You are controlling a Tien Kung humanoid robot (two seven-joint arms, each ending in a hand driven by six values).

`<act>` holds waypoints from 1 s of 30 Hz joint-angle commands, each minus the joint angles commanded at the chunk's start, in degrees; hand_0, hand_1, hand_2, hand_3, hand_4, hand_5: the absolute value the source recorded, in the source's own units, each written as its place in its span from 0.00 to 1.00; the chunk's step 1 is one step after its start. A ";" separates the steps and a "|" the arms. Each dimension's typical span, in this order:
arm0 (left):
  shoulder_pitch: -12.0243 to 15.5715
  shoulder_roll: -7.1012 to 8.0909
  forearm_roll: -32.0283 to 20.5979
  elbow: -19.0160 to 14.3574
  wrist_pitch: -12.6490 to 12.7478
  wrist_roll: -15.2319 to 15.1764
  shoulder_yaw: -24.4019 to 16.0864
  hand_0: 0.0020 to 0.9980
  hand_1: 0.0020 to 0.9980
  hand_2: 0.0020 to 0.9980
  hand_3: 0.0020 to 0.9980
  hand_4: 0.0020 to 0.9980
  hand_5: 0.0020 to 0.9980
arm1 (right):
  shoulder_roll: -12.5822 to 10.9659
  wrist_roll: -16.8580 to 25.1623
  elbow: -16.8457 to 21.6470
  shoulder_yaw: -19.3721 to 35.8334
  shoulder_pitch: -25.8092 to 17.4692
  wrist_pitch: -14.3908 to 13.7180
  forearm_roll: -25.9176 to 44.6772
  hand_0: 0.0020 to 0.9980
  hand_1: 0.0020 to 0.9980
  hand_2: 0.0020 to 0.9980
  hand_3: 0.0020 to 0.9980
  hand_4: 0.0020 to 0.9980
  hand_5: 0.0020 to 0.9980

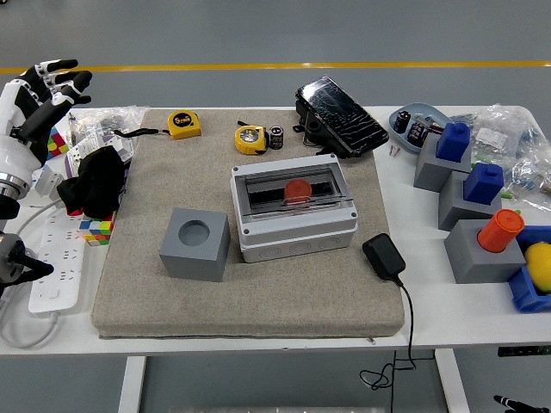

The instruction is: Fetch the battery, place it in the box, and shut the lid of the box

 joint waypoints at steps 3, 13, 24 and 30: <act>0.25 0.14 0.08 0.17 -0.14 0.34 0.63 0.51 0.65 0.61 0.61 1.00 0.33 | 0.07 0.02 -0.03 -0.39 -0.14 -0.01 0.14 0.67 0.67 0.69 0.53 0.91 0.48; 1.58 0.38 0.01 0.29 -0.80 1.19 3.22 0.51 0.65 0.61 0.61 1.00 0.33 | 0.78 0.02 -0.10 -1.49 -0.33 -0.05 0.30 0.67 0.67 0.69 0.53 0.91 0.48; 4.71 0.50 -0.28 0.46 -0.96 1.50 5.69 0.50 0.66 0.61 0.61 1.00 0.33 | 1.82 -0.02 -0.71 -1.29 -1.67 -0.28 0.10 0.67 0.67 0.69 0.53 0.91 0.48; 6.21 -0.02 0.10 0.82 -1.12 1.73 6.77 0.50 0.65 0.61 0.61 1.00 0.33 | 3.01 -0.05 -1.56 -1.67 -3.53 -0.23 0.59 0.67 0.67 0.69 0.53 0.91 0.48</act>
